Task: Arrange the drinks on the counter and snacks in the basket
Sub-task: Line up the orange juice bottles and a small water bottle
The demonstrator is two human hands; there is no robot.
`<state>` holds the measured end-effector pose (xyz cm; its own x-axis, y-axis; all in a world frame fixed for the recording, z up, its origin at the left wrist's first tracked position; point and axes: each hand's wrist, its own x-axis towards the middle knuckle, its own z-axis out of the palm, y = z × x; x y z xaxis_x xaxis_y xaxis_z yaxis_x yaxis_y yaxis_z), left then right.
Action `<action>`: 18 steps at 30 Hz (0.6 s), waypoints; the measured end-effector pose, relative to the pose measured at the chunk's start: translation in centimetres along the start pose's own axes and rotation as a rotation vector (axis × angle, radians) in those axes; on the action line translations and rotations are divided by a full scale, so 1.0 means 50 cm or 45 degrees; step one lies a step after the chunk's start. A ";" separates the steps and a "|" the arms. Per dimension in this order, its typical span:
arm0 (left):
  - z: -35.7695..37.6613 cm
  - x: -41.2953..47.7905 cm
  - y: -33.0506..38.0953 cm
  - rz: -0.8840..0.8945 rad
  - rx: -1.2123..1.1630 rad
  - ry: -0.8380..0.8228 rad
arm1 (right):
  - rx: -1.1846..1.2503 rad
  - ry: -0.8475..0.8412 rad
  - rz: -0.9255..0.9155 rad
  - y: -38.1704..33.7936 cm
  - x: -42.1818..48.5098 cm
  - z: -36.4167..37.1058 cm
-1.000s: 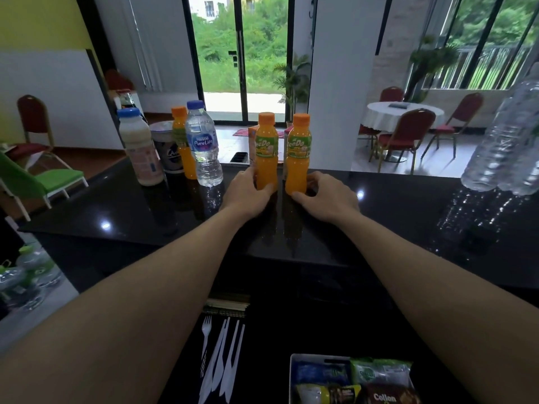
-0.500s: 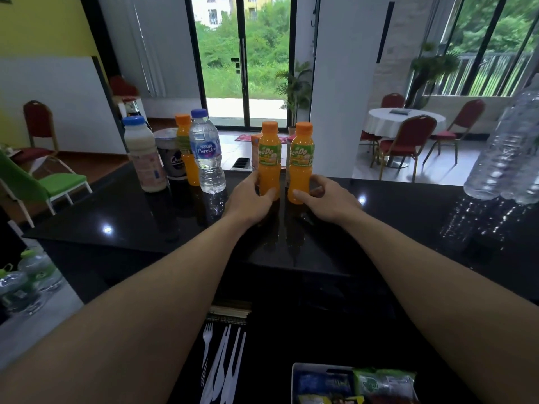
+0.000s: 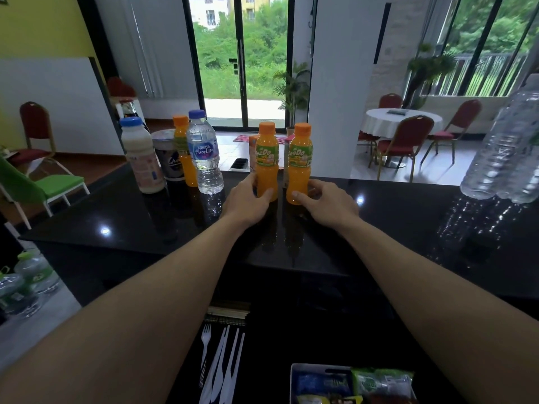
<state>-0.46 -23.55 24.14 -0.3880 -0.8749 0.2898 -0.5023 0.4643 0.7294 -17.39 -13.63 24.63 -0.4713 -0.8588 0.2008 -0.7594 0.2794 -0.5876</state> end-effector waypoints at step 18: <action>0.000 -0.005 0.006 -0.014 0.008 0.015 | 0.032 0.001 0.001 0.002 0.003 -0.002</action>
<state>-0.52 -23.20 24.26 -0.3732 -0.8815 0.2893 -0.5113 0.4557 0.7286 -17.59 -13.66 24.66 -0.4724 -0.8582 0.2008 -0.7476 0.2694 -0.6070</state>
